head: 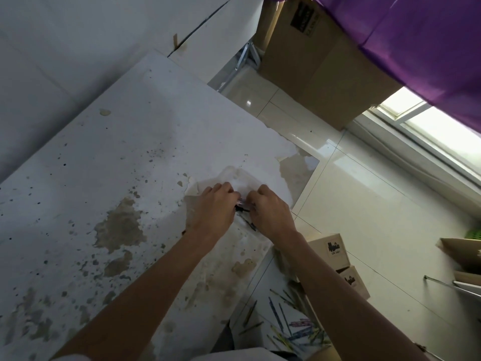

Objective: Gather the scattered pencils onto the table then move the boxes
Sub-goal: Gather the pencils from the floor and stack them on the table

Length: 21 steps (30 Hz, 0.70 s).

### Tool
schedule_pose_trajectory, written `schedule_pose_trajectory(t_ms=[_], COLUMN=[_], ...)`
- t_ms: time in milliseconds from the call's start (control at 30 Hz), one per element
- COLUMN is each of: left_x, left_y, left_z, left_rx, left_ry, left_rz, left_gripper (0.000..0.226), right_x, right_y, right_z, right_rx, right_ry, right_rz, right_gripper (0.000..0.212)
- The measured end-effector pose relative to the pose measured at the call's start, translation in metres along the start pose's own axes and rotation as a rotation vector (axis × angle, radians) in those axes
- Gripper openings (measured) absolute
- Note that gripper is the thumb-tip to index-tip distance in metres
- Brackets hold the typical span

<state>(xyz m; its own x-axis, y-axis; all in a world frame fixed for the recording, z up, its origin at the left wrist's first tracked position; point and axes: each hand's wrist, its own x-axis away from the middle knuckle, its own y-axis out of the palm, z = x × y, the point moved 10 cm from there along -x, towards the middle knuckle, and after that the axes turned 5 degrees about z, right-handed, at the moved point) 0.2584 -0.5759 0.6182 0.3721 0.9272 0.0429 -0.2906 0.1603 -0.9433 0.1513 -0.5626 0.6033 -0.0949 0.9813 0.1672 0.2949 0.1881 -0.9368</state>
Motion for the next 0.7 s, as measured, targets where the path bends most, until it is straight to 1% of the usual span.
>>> schedule_pose_trajectory(t_ms=[67, 167, 300, 433, 533, 600, 700], left_x=[-0.003, -0.010, -0.018, -0.016, -0.012, -0.011, -0.008], left_y=[0.001, 0.005, 0.008, 0.004, -0.001, -0.006, -0.009], left_z=[0.000, -0.001, -0.004, -0.007, -0.004, -0.004, 0.000], left_rx=[-0.041, -0.083, -0.017, 0.049, 0.104, 0.141, 0.124], left_ry=[0.009, 0.014, 0.060, 0.096, 0.127, 0.131, 0.159], left_rz=[-0.020, -0.072, -0.113, -0.076, -0.031, 0.011, 0.019], left_gripper=[0.021, 0.017, 0.023, 0.026, 0.028, 0.031, 0.026], right_x=[0.000, -0.004, -0.007, -0.005, -0.003, -0.003, -0.004], right_y=[-0.001, 0.000, 0.001, 0.004, 0.002, -0.002, -0.012], right_z=[0.000, -0.002, -0.004, -0.005, -0.008, -0.005, 0.000], right_rx=[0.004, 0.060, 0.083, 0.078, 0.102, 0.093, 0.159], right_ry=[-0.014, -0.050, -0.078, -0.104, -0.130, -0.098, -0.043], right_rz=[0.004, -0.041, -0.066, -0.077, -0.061, -0.036, 0.026], right_gripper=[0.024, 0.025, 0.023, 0.020, 0.022, 0.022, 0.015])
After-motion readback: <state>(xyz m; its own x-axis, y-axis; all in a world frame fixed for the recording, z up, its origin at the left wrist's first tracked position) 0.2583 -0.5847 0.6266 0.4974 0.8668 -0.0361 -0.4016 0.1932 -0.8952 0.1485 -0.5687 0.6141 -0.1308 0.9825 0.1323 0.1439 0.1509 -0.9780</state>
